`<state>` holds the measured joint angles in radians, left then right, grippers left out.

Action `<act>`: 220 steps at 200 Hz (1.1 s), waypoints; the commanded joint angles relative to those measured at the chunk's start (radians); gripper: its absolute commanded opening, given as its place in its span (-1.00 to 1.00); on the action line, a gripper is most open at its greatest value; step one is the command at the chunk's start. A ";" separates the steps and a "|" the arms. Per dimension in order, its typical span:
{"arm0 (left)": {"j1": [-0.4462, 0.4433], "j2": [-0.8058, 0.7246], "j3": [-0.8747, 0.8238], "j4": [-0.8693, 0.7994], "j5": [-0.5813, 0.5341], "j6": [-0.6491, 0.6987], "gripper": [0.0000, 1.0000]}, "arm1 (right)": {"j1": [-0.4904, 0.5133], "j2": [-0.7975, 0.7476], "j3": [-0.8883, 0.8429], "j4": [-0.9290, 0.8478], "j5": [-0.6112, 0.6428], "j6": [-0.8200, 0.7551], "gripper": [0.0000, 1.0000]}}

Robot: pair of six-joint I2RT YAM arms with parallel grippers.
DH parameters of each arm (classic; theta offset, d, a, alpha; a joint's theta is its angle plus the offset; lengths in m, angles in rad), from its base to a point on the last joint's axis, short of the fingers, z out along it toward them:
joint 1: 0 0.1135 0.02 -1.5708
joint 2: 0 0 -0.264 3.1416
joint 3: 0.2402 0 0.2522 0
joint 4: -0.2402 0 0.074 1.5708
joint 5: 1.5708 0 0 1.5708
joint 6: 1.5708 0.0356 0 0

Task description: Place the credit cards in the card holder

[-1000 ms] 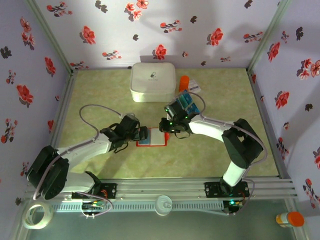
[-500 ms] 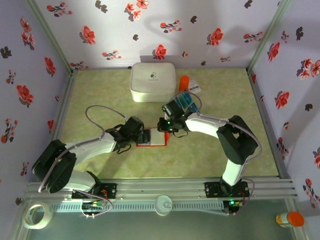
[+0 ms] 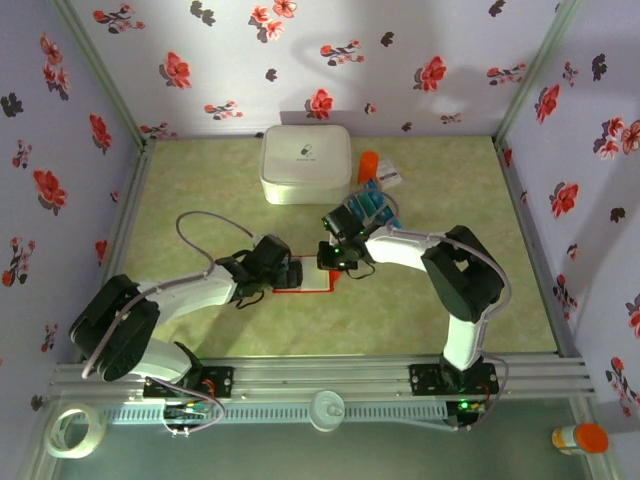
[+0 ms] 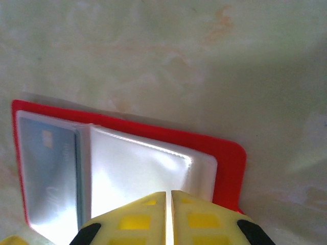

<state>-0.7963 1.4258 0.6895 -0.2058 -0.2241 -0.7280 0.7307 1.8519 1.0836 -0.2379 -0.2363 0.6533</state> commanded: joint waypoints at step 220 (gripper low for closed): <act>-0.049 0.024 0.005 0.039 -0.006 -0.038 0.99 | -0.001 -0.015 0.015 0.014 0.005 0.001 -0.81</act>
<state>-0.8345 1.4372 0.6895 -0.1757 -0.2241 -0.7517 0.7376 1.8645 1.0782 -0.1726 -0.2649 0.6880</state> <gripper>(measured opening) 0.996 0.098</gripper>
